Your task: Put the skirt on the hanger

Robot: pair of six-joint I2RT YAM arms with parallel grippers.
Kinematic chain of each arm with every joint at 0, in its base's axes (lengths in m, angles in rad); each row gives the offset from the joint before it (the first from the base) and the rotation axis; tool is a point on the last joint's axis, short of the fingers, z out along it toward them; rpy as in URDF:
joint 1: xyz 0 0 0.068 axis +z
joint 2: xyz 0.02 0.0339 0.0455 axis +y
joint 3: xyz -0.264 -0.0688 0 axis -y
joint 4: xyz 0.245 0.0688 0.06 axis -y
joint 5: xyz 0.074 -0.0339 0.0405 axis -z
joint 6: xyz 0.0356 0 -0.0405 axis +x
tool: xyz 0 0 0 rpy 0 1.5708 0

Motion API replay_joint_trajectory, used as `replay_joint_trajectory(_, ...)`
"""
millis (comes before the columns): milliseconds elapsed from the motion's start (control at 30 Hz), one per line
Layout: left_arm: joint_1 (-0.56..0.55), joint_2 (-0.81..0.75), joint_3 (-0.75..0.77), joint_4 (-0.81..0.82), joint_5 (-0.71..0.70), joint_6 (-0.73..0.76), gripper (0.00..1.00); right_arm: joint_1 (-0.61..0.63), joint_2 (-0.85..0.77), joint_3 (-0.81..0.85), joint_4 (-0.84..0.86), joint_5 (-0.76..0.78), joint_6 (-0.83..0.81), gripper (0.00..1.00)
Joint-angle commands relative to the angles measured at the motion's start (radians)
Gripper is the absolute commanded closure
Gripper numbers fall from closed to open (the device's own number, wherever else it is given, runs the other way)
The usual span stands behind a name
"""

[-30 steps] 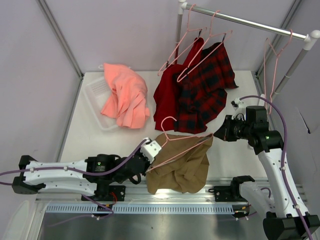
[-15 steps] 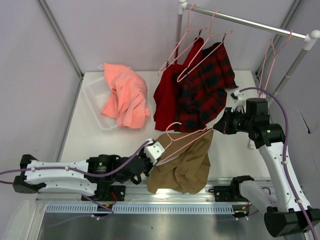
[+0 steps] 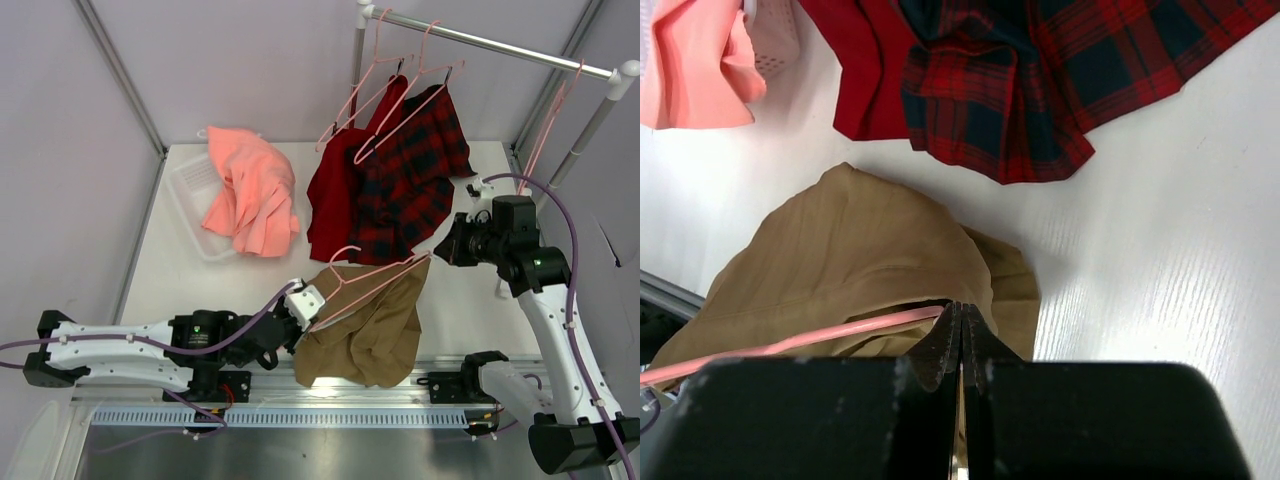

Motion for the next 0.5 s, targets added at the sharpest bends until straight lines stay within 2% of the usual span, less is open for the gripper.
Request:
replay_joint_trajectory(0,-0.011,-0.004,-0.005,0.027,0.005,-0.013,1.0,-0.005,-0.016,0.063,0.04,0.022,0.018,1.0)
replay_joint_trajectory(267,-0.011,0.043,0.006,0.047,-0.002,0.006,1.0,0.018,-0.016,0.057,0.063,-0.165,0.021,1.0)
replay_joint_trajectory(467,-0.011,0.042,0.009,0.072,-0.005,0.03,1.0,0.035,-0.009,0.063,0.022,-0.151,-0.022,1.0)
